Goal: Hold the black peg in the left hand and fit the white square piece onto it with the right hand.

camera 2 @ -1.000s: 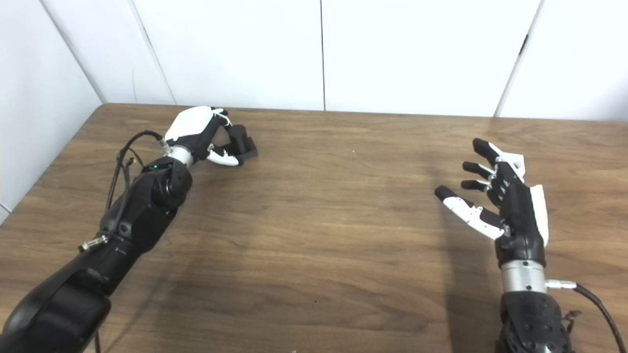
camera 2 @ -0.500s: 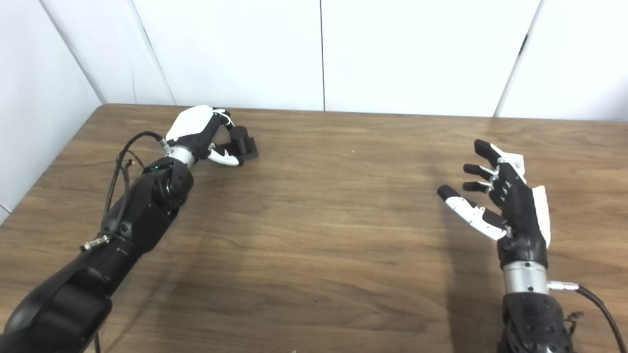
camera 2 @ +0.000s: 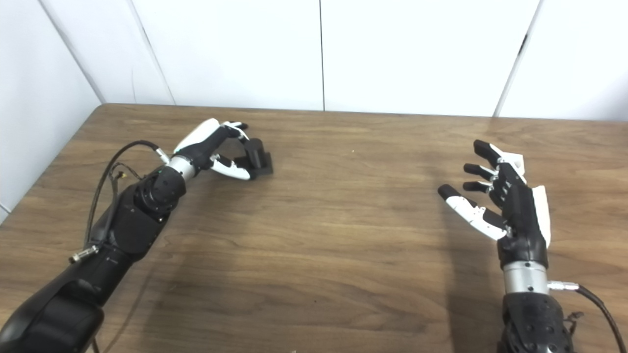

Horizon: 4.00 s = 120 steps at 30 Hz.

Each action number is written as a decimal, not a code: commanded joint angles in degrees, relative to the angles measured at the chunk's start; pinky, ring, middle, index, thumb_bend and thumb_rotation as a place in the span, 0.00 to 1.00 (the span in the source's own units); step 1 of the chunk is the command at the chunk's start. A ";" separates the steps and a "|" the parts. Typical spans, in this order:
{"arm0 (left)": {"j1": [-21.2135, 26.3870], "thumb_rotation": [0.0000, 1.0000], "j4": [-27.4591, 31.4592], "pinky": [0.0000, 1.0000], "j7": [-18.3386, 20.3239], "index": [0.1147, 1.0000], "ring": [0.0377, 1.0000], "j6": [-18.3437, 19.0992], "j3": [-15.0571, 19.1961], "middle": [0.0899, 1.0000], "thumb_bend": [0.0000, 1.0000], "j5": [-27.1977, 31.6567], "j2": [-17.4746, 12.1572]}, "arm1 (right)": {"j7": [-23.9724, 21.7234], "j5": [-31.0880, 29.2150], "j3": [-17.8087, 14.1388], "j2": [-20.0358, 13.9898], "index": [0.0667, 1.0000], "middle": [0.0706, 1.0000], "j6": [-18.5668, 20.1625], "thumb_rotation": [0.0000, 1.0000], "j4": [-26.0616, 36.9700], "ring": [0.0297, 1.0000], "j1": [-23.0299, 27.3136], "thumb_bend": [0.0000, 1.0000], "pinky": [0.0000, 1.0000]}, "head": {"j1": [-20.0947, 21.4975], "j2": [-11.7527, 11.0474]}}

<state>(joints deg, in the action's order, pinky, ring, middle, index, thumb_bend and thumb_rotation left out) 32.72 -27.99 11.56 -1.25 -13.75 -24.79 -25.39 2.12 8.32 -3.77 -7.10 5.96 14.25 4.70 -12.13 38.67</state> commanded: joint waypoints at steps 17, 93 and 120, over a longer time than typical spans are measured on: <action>2.01 0.07 4.85 0.99 7.61 0.42 1.00 -9.41 -2.17 0.93 0.52 2.84 0.07 | 0.57 1.04 -0.22 -0.15 0.81 0.84 -1.04 0.28 2.22 0.73 1.71 0.63 0.61 | 1.18 0.43; -8.08 0.06 3.87 0.97 9.46 0.42 1.00 -23.89 -9.31 0.92 0.52 5.79 5.41 | 0.63 24.13 2.39 -16.71 0.73 0.86 3.88 0.27 -11.63 0.84 19.95 0.73 0.68 | 39.12 -3.36; -9.27 0.06 6.10 0.98 9.78 0.42 0.99 -23.44 -8.96 0.92 0.52 6.22 4.86 | -17.10 30.72 18.49 -30.02 0.82 0.96 5.25 0.56 -42.91 0.98 42.17 0.83 0.99 | 36.95 -3.34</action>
<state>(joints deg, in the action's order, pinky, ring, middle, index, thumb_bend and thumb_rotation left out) 24.46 -21.88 19.93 -25.81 -22.44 -16.44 -18.25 -13.12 39.27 14.47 -34.99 12.43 -28.70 42.65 24.79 35.33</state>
